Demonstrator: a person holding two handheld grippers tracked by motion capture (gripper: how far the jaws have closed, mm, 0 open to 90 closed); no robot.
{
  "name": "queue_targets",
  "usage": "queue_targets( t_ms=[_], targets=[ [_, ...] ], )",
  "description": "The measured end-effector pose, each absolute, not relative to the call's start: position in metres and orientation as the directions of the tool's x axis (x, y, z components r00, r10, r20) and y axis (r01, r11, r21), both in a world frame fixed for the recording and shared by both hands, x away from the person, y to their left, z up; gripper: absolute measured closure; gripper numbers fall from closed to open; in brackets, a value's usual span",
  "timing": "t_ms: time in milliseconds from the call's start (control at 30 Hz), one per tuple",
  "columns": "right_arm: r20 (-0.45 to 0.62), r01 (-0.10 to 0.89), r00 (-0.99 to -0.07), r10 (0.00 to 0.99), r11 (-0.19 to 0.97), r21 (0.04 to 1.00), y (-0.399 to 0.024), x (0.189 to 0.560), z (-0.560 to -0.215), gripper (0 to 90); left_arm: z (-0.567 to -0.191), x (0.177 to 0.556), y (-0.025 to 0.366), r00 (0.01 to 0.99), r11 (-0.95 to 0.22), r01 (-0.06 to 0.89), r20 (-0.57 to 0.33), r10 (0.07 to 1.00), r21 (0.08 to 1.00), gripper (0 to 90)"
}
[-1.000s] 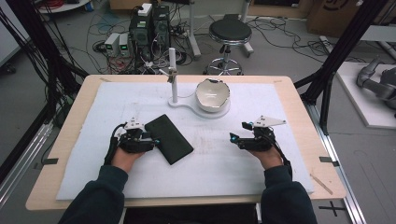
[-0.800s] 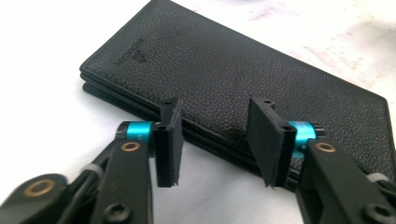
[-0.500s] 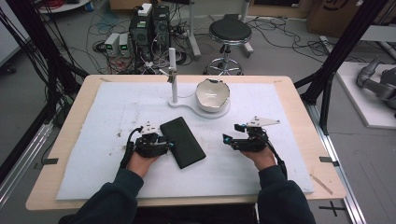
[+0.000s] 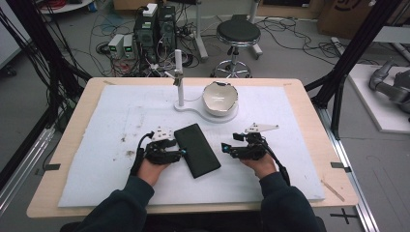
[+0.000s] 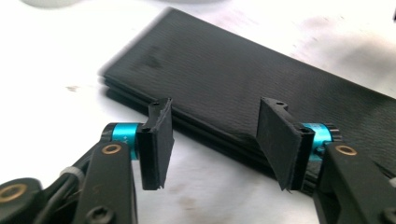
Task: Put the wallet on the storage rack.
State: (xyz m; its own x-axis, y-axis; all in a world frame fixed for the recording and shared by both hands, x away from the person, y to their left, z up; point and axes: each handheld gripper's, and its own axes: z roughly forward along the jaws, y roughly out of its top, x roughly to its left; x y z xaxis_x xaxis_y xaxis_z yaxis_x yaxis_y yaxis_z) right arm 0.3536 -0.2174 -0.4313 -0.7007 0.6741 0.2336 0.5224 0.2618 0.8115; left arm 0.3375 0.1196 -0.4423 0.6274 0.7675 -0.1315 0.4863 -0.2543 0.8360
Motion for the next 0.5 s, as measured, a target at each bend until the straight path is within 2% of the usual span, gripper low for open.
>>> queue_targets(
  t_ms=[200, 400, 500],
  targets=[
    [0.259, 0.535, -0.716, 0.649, 0.271, 0.800, -0.197, 0.348, -0.439, 26.5, -0.424, 0.341, 0.154, 0.602, -0.214, 0.398, -0.078, 0.795, 0.892, 38.0],
    [0.280, 0.566, -0.728, 0.625, 0.319, 0.760, -0.178, 0.349, -0.451, 26.5, -0.419, 0.344, 0.185, 0.550, -0.179, 0.385, -0.069, 0.832, 0.905, 37.8],
    [0.242, 0.563, -0.742, 0.625, 0.386, 0.731, -0.168, 0.349, -0.452, 28.8, -0.417, 0.345, 0.199, 0.532, -0.172, 0.367, -0.055, 0.845, 0.914, 37.7]
  ],
)
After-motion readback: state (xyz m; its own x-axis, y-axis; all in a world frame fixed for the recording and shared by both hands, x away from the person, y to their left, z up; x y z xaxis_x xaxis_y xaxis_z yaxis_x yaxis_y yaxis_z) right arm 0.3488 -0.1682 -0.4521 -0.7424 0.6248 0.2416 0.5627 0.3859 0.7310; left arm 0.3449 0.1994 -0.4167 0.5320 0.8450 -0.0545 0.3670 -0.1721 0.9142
